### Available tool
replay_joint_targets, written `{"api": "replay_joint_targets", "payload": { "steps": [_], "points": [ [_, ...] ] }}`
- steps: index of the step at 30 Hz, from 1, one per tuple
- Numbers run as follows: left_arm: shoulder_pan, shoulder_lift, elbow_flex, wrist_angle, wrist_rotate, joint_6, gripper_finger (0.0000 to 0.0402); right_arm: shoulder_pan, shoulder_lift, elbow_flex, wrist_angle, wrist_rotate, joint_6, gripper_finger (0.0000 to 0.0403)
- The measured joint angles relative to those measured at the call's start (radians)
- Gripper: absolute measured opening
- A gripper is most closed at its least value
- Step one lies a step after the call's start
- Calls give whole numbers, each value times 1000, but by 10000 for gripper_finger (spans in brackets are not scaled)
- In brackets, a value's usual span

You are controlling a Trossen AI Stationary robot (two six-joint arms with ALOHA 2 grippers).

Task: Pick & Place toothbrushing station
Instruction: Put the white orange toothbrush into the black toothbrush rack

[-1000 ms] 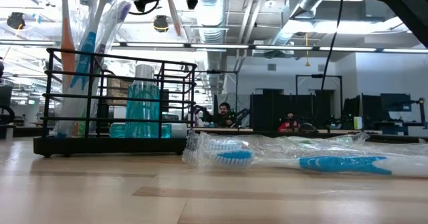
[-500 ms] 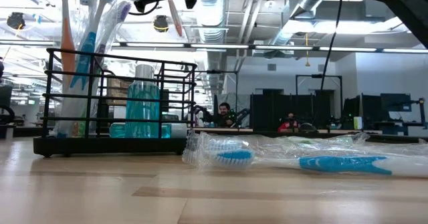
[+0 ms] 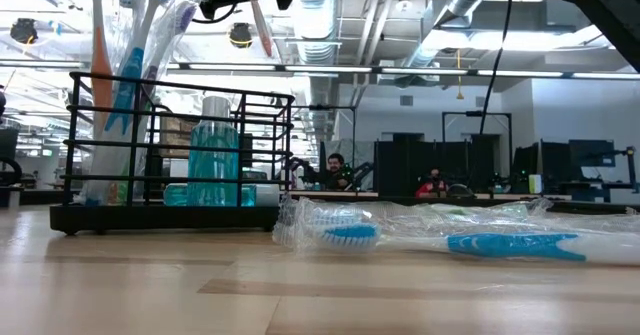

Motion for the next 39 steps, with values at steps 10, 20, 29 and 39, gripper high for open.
{"api": "replay_joint_targets", "payload": {
  "steps": [10, 20, 29, 39],
  "points": [
    [0, 0, 0, 0, 0, 0, 19, 14, 0, 0, 4, 36, 0, 111],
    [0, 0, 0, -1, 0, 1, 19, 14, 0, 0, -6, 37, -23, 11],
    [0, 0, 1, 0, 0, 0, 48, 19, 0, 0, 8, 37, -31, 3],
    [0, -55, 1, -60, -19, -61, 54, 3, -2, 0, -50, 25, -62, 1]
  ]
}}
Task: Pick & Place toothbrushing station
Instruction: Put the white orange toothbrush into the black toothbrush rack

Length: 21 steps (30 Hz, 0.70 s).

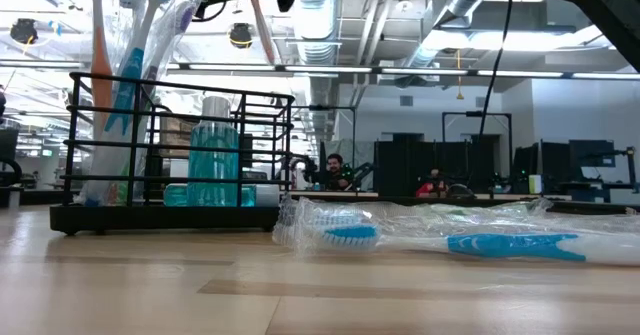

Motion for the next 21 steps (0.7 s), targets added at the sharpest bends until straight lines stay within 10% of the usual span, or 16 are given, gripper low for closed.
{"api": "replay_joint_targets", "payload": {
  "steps": [21],
  "points": [
    [3, -140, -95, -153, -32, -14, 61, 74, -1, 0, -364, -22, -133, 3]
  ]
}}
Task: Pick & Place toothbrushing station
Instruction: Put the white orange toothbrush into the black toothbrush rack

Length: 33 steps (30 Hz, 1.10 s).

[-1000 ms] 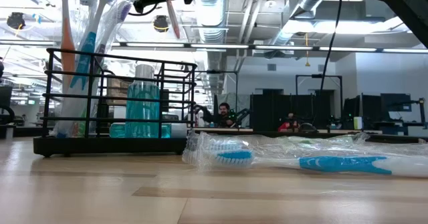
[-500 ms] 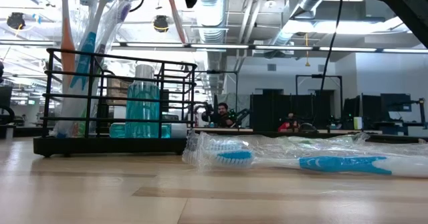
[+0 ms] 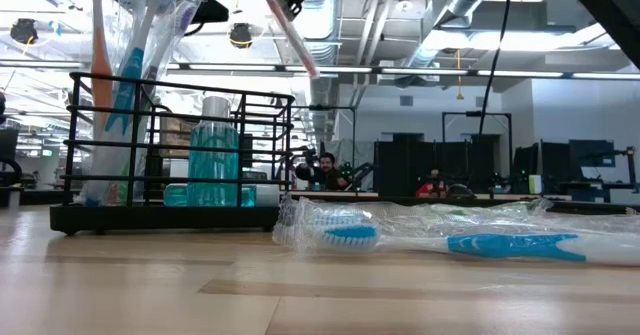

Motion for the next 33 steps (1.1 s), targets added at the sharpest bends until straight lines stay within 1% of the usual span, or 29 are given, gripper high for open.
{"api": "replay_joint_targets", "payload": {
  "steps": [2, 4, 6, 8, 12, 14, 15, 17, 18, 21, 24, 26, 28, 30, 33],
  "points": [
    [0, -24, -29, 15, -1, -4, 60, 10, 0, -1, -29, 6, 1, 2],
    [0, -47, -51, 17, -2, -19, 61, 25, -3, -41, -32, 9, 0, 2],
    [0, -75, -68, 29, -2, -24, 60, 50, -4, -119, 31, 12, 24, 2],
    [0, -102, -86, 45, -2, -22, 59, 72, 5, -177, 67, 43, 45, 2],
    [0, -145, -113, 87, -2, -22, 56, 83, -16, -230, 98, 61, 62, 1],
    [0, -155, -117, 100, -2, -22, 54, 79, -44, -233, 135, 96, 78, 1],
    [0, -155, -118, 102, -2, -22, 53, 77, -67, -229, 152, 114, 83, 1],
    [0, -153, -118, 117, -1, -25, 53, 75, -130, -236, 77, 134, 56, 1],
    [-1, -152, -118, 121, -1, -26, 53, 76, -166, -259, 68, 149, 47, 1],
    [-1, -146, -118, 128, -1, -26, 53, 78, -308, -423, 111, 223, 73, 0],
    [-1, -146, -118, 135, -1, -26, 53, 73, -500, -705, 307, 262, 149, 0],
    [-1, -146, -118, 137, -1, -26, 53, 73, -629, -883, 508, 308, 204, 0],
    [-1, -146, -118, 146, -1, -27, 53, 76, -737, -1033, 695, 338, 262, 0],
    [-1, -147, -118, 157, -1, -45, 53, 87, -811, -1162, 909, 341, 298, 0],
    [-1, -146, -118, 158, -1, -49, 53, 115, -864, -1309, 1200, 344, 347, 0]
  ]
}}
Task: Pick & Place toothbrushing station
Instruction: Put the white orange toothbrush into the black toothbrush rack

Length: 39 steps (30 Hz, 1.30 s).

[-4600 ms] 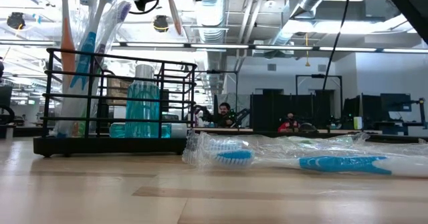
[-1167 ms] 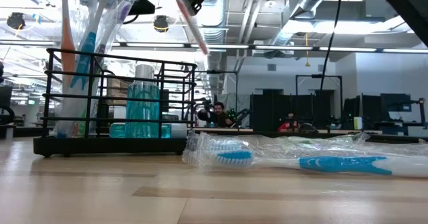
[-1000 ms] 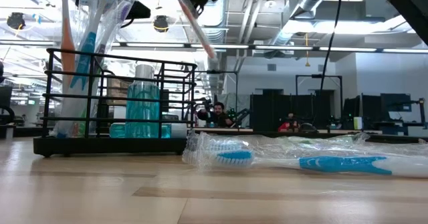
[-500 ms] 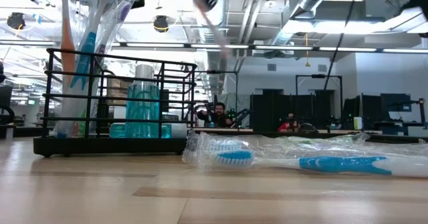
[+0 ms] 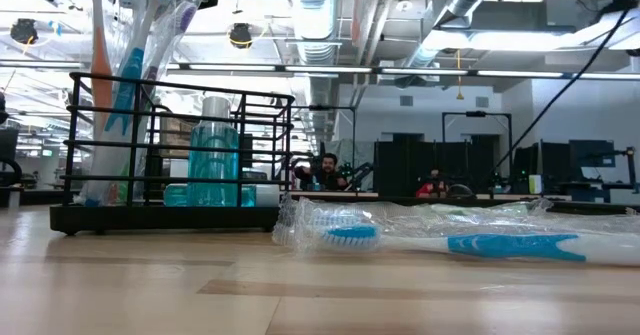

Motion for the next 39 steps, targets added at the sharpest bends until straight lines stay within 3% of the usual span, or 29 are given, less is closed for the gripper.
{"api": "replay_joint_targets", "payload": {
  "steps": [5, 14, 22, 39],
  "points": [
    [0, 0, 0, 1, 0, 0, 53, 37, 26, -100, 196, 54, 29, 0],
    [0, 22, 0, -2, 50, 0, 53, 89, 270, -104, 527, 60, 119, 0],
    [0, 81, -1, 2, 61, 0, 53, 125, 400, -104, 732, 49, 180, 0],
    [0, 129, -1, 54, 61, 4, 53, 164, 572, 3, 762, 49, 190, 0]
  ]
}}
